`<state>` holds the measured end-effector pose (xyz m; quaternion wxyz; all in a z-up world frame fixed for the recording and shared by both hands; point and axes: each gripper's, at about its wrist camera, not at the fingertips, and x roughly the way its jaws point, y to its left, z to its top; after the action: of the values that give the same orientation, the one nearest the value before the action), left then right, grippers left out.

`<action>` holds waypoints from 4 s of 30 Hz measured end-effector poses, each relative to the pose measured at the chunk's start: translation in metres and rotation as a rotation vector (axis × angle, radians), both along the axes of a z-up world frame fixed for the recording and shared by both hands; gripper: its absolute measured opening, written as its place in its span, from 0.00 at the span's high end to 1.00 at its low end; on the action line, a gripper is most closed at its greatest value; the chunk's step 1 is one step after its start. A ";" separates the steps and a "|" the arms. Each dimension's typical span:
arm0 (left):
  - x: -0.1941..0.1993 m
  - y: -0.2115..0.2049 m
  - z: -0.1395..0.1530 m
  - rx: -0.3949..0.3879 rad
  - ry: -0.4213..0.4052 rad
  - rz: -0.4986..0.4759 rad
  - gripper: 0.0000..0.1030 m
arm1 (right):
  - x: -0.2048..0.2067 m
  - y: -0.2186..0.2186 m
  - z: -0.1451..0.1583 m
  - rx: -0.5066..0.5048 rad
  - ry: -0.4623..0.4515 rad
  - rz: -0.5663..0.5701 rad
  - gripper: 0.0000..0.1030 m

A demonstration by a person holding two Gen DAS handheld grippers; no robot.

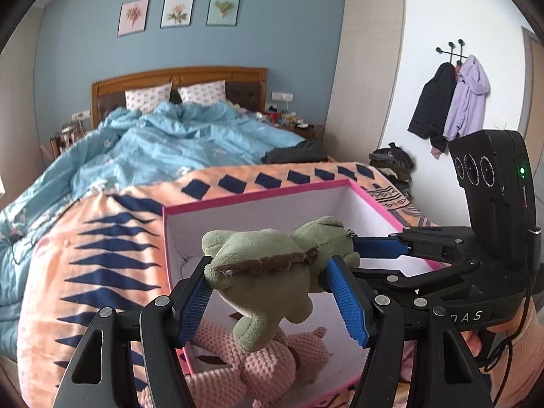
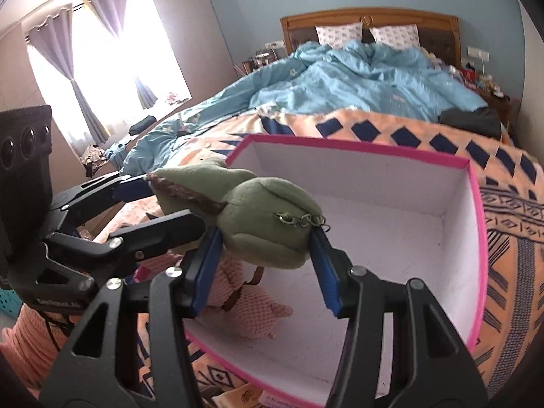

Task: Organize objects
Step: 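Carry the turtle over the pink box and open both grippers, then withdraw both grippers from the box toward the remaining toys, then close both grippers on the dark grey mouse plush and lift it, then carry the grey mouse into the pink box and open both grippers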

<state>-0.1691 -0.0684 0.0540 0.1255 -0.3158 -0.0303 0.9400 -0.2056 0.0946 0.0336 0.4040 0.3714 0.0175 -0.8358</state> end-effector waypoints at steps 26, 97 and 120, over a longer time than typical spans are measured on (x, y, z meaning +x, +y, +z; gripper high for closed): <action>0.007 -0.006 -0.015 -0.010 -0.022 0.054 0.29 | 0.000 0.001 -0.020 -0.005 -0.074 0.022 0.54; 0.189 0.105 -0.099 0.062 -0.070 -0.304 0.02 | 0.189 0.165 -0.093 -0.071 -0.139 -0.086 0.42; 0.193 0.088 -0.053 0.106 0.007 -0.313 0.37 | 0.185 0.136 -0.042 -0.154 -0.043 0.048 0.43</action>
<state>0.0239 0.0193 0.0011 0.2872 -0.3063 -0.0299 0.9071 -0.0211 0.2308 -0.0085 0.4517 0.3566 -0.0466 -0.8165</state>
